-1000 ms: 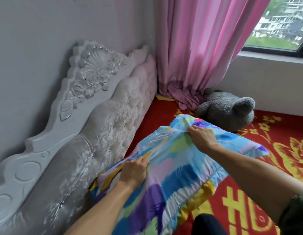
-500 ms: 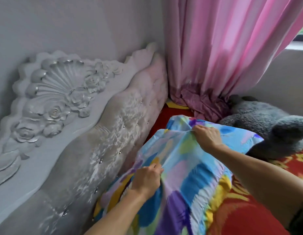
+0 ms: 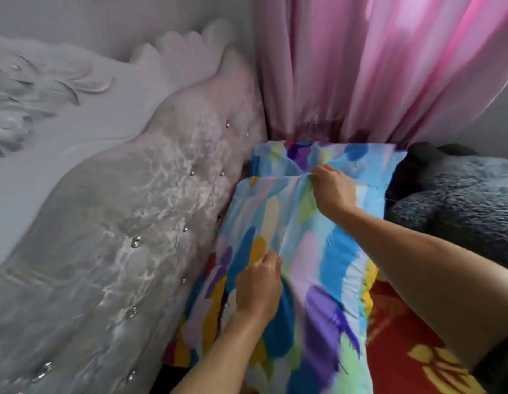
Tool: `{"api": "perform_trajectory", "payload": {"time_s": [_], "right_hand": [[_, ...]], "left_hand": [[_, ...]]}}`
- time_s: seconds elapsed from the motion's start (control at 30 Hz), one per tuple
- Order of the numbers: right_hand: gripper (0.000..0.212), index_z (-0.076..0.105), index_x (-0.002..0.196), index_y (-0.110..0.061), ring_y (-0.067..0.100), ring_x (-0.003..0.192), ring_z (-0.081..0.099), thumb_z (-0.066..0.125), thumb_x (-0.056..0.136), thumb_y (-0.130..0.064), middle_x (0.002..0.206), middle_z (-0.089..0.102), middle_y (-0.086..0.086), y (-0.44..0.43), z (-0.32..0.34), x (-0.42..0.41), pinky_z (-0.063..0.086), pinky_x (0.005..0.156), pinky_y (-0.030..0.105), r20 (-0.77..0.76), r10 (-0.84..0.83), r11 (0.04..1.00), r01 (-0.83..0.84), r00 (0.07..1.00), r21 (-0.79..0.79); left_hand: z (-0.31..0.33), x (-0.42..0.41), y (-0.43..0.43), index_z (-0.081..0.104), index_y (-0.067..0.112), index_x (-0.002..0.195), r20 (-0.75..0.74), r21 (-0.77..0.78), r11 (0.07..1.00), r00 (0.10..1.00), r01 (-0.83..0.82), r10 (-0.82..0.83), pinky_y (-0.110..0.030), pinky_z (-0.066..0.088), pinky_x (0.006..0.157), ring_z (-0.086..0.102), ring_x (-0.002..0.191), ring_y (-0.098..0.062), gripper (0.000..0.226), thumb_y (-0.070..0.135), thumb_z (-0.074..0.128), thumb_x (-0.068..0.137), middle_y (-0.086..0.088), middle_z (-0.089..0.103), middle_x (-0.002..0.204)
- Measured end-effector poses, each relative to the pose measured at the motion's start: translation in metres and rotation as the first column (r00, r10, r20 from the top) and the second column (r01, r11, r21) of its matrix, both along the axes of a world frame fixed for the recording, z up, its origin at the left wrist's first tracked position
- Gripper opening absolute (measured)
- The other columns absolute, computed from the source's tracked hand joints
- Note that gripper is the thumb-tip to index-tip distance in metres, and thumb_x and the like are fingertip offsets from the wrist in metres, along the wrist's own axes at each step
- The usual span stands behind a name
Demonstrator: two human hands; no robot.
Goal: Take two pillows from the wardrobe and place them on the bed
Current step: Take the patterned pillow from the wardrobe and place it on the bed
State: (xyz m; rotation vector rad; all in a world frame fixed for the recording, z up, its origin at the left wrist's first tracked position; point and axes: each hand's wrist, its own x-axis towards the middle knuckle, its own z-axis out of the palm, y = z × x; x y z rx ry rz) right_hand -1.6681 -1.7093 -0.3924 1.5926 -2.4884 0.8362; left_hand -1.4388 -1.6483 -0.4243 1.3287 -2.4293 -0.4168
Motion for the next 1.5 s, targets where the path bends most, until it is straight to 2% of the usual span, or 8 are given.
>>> {"api": "perform_trajectory", "payload": {"time_s": [0.27,0.37,0.57,0.73,0.9,1.07,1.3,1.5], "right_hand": [[0.020,0.065,0.099,-0.008,0.041,0.097,0.057,0.048,0.090,-0.014,0.105,0.064,0.023,-0.014,-0.117,-0.049,0.045,0.075,0.041,0.236,-0.103,0.994,0.093,0.966,0.054],[0.027,0.061,0.115,-0.011,0.038,0.109,0.053,0.049,0.092,-0.021,0.120,0.060,0.022,0.005,-0.159,-0.061,0.043,0.087,0.041,0.266,-0.085,0.977,0.028,0.960,0.211],[0.091,0.020,0.145,-0.021,0.043,0.129,0.037,0.056,0.076,-0.068,0.145,0.035,0.024,0.074,-0.222,-0.057,0.033,0.105,0.049,0.516,-0.490,0.844,0.233,0.703,0.484],[0.082,0.023,0.142,-0.027,0.042,0.114,0.053,0.064,0.076,-0.055,0.130,0.054,0.020,0.076,-0.216,-0.034,0.040,0.092,0.043,0.649,-0.471,0.881,0.353,0.597,0.314],[0.065,0.029,0.138,-0.030,0.043,0.105,0.056,0.057,0.082,-0.048,0.121,0.060,0.020,0.057,-0.193,-0.041,0.042,0.086,0.043,0.596,-0.411,0.875,0.482,0.690,0.046],[0.073,0.013,0.148,-0.024,0.047,0.128,0.032,0.046,0.089,-0.051,0.141,0.030,0.034,0.047,-0.233,-0.063,0.029,0.105,0.049,0.404,-0.555,0.826,0.422,0.727,0.375],[0.078,0.005,0.149,-0.028,0.035,0.144,0.003,0.042,0.088,-0.061,0.155,0.001,0.028,0.042,-0.265,-0.065,0.015,0.117,0.043,0.370,-0.330,0.937,0.254,0.868,0.240],[0.083,-0.005,0.148,-0.026,0.042,0.142,0.000,0.028,0.086,-0.069,0.154,-0.002,0.031,0.048,-0.270,-0.064,0.009,0.116,0.050,0.267,-0.357,0.880,0.227,0.895,0.417]], "left_hand": [[-0.106,-0.005,-0.028,0.055,0.021,0.108,0.224,0.159,0.986,0.975,-0.042,0.005,-0.040,0.043,0.084,0.053,0.107,-0.029,0.026,0.037,0.041,0.094,-0.007,0.058,0.115],[-0.146,0.039,-0.032,0.034,0.034,0.137,0.497,0.190,0.967,0.866,-0.170,0.054,-0.045,0.038,0.101,0.026,0.137,-0.027,0.059,0.062,0.041,0.086,-0.007,0.028,0.150],[-0.164,0.058,-0.042,0.011,0.020,0.147,0.288,0.415,0.682,0.798,-0.602,0.530,-0.052,0.030,0.107,0.031,0.133,-0.041,0.132,0.080,0.068,0.044,-0.024,0.029,0.148],[-0.166,0.068,-0.073,0.049,0.010,0.126,0.233,0.460,0.670,0.807,-0.583,0.542,-0.051,0.044,0.097,0.055,0.112,-0.039,0.092,0.061,0.079,0.055,-0.023,0.058,0.125],[-0.149,0.035,-0.104,0.058,0.001,0.102,0.059,0.360,0.791,0.859,-0.494,0.509,-0.048,0.051,0.082,0.061,0.098,-0.042,0.051,0.036,0.078,0.070,-0.027,0.065,0.107],[-0.176,0.024,-0.108,0.041,0.011,0.135,0.208,0.215,0.843,0.866,-0.493,0.454,-0.051,0.040,0.097,0.044,0.117,-0.043,0.059,0.045,0.054,0.088,-0.029,0.048,0.126],[-0.216,0.050,-0.098,0.025,0.022,0.144,0.237,0.209,0.836,0.856,-0.507,0.460,-0.052,0.036,0.097,0.043,0.117,-0.046,0.066,0.058,0.033,0.090,-0.031,0.044,0.128],[-0.227,0.045,-0.101,0.013,0.021,0.147,0.390,0.138,0.847,0.814,-0.513,0.430,-0.052,0.034,0.098,0.042,0.116,-0.045,0.067,0.058,0.020,0.091,-0.028,0.042,0.128]]}}
